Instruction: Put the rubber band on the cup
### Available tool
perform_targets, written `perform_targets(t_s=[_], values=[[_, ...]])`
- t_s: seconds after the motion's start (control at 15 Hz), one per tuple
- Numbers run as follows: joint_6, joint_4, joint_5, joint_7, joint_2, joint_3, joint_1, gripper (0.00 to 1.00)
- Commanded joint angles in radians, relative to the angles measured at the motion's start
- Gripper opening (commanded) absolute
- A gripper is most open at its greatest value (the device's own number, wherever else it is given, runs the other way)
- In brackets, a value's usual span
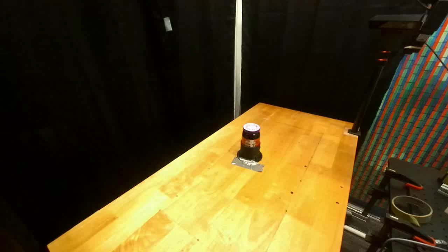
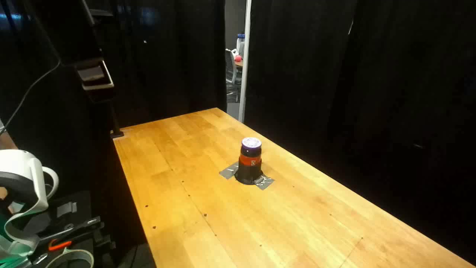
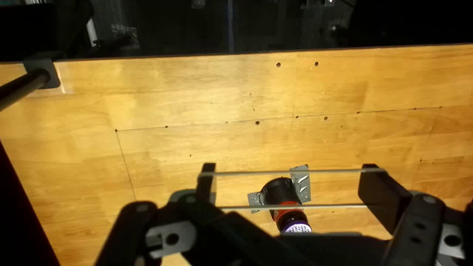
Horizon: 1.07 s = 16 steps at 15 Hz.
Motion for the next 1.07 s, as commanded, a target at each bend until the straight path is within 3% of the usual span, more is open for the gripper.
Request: perform_targets(t_s=[0.0, 0.27, 0.53, 0.8, 1.0], values=[[-0.002, 0.005, 0.009, -0.009, 0.002, 0.009, -0.013, 1.0], [-0.002, 0.008, 0.009, -0.009, -0.002, 0.009, -0.013, 1.0], [-0.082, 0.16, 0.013, 0.043, 0.244, 0.119, 0.064, 1.0], [-0.181, 0.298, 0.0, 0.065, 0.454, 0.208, 0.097, 1.0], [-0.1, 0.405, -0.031, 0.19, 0.636, 0.276, 0.081, 1.0]])
